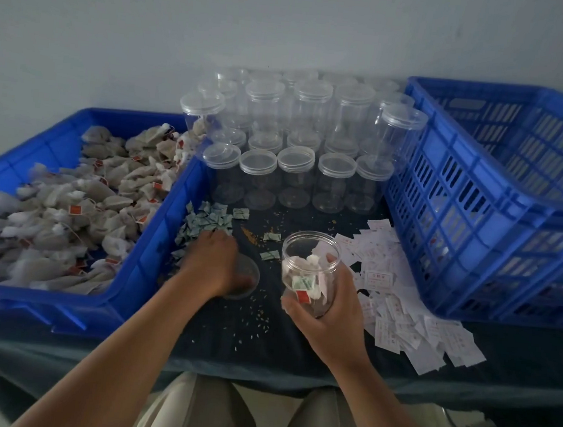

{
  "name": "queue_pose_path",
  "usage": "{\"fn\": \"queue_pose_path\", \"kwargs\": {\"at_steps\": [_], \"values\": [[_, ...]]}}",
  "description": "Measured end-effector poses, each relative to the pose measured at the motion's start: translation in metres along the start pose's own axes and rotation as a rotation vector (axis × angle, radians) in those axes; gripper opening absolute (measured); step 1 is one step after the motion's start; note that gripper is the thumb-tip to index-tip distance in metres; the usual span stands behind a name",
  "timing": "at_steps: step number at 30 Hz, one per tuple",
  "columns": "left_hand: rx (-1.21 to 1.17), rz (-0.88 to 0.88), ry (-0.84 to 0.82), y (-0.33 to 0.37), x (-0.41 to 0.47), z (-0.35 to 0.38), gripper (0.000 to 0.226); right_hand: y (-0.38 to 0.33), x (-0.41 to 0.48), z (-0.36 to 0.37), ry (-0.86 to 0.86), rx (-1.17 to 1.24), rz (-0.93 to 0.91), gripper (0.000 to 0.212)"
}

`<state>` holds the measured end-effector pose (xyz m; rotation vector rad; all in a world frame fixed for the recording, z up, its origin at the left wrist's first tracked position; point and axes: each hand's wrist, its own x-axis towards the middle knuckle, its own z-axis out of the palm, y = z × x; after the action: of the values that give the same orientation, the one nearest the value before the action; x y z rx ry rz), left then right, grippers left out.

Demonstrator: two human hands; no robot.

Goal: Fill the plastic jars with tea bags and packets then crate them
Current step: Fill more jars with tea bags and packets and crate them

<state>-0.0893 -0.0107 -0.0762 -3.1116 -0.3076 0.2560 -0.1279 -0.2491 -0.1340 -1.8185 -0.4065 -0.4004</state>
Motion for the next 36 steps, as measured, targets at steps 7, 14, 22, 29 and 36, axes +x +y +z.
{"fn": "queue_pose_path", "kwargs": {"at_steps": [7, 14, 22, 29, 36], "values": [[-0.887, 0.132, 0.234, 0.013, -0.012, -0.029, 0.007, 0.002, 0.001, 0.001, -0.143, 0.003, -0.035, 0.058], [-0.768, 0.694, -0.013, 0.034, -0.042, -0.051, 0.046, 0.005, 0.003, 0.000, -0.208, -0.062, -0.001, 0.066], [-0.633, 0.483, 0.141, 0.043, -0.057, -0.043, 0.056, 0.003, 0.006, -0.002, -0.171, -0.023, 0.072, 0.062], [-0.490, 0.354, -0.077, 0.045, -0.055, -0.060, 0.101, 0.002, 0.003, 0.001, -0.221, -0.134, -0.042, 0.072], [-0.558, 0.494, -0.007, 0.068, -0.049, -0.043, 0.044, 0.011, -0.001, -0.004, -0.292, 0.028, 0.043, 0.054]]}}
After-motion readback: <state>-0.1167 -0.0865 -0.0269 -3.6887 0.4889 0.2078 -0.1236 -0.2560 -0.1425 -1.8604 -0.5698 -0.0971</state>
